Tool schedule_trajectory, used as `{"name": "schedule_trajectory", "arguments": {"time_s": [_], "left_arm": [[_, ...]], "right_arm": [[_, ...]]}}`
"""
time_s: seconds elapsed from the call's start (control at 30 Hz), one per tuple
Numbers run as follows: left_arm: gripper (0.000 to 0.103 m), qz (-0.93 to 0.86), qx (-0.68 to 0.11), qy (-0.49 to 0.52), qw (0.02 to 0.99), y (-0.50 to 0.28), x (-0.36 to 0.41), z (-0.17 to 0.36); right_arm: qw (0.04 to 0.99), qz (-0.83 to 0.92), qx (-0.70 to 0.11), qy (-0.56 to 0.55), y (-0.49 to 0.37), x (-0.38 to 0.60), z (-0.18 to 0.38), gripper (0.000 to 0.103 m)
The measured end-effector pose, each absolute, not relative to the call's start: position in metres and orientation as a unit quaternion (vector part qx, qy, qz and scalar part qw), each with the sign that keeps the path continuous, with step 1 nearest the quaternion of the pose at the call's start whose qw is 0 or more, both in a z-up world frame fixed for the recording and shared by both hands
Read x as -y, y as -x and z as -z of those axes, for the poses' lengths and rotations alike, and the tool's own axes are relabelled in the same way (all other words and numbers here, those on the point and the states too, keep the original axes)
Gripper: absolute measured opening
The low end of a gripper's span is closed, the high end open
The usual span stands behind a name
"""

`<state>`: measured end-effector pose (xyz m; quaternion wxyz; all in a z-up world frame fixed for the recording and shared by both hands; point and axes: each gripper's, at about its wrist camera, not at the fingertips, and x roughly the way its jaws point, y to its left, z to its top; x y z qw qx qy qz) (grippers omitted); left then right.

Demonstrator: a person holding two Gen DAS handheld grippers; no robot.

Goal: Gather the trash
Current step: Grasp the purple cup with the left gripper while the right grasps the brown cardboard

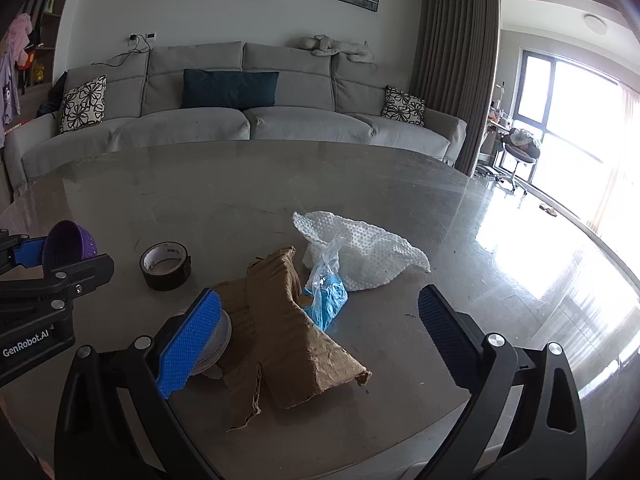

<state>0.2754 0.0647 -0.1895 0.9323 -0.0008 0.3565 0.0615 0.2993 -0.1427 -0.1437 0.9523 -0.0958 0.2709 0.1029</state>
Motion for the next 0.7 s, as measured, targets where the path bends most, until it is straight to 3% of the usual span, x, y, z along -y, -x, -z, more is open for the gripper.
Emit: {"name": "schedule_trajectory", "arguments": {"time_s": [0.13, 0.17, 0.27, 0.3, 0.53, 0.6, 0.7], "left_arm": [[0.049, -0.055, -0.352, -0.003, 0.934, -0.273, -0.060, 0.186], [0.049, -0.054, -0.352, -0.003, 0.934, -0.274, -0.060, 0.186], [0.049, -0.053, -0.352, -0.002, 0.934, -0.274, -0.061, 0.186], [0.049, -0.053, -0.353, -0.002, 0.934, -0.274, -0.061, 0.186], [0.049, -0.054, -0.357, -0.003, 0.933, -0.274, -0.060, 0.185], [0.049, -0.054, -0.354, -0.005, 0.934, -0.273, -0.059, 0.182], [0.049, -0.053, -0.348, -0.008, 0.936, -0.271, -0.056, 0.177]], "right_arm": [[0.942, -0.109, -0.313, 0.063, -0.310, 0.151, 0.157, 0.098], [0.937, -0.115, -0.326, 0.053, -0.313, 0.152, 0.162, 0.094], [0.924, -0.128, -0.359, 0.033, -0.316, 0.153, 0.172, 0.066], [0.923, -0.131, -0.359, 0.031, -0.315, 0.153, 0.173, 0.062], [0.925, -0.158, -0.345, 0.038, -0.297, 0.144, 0.162, 0.040], [0.930, -0.164, -0.325, 0.050, -0.288, 0.141, 0.153, 0.025], [0.937, -0.174, -0.296, 0.059, -0.278, 0.138, 0.136, 0.021]]}}
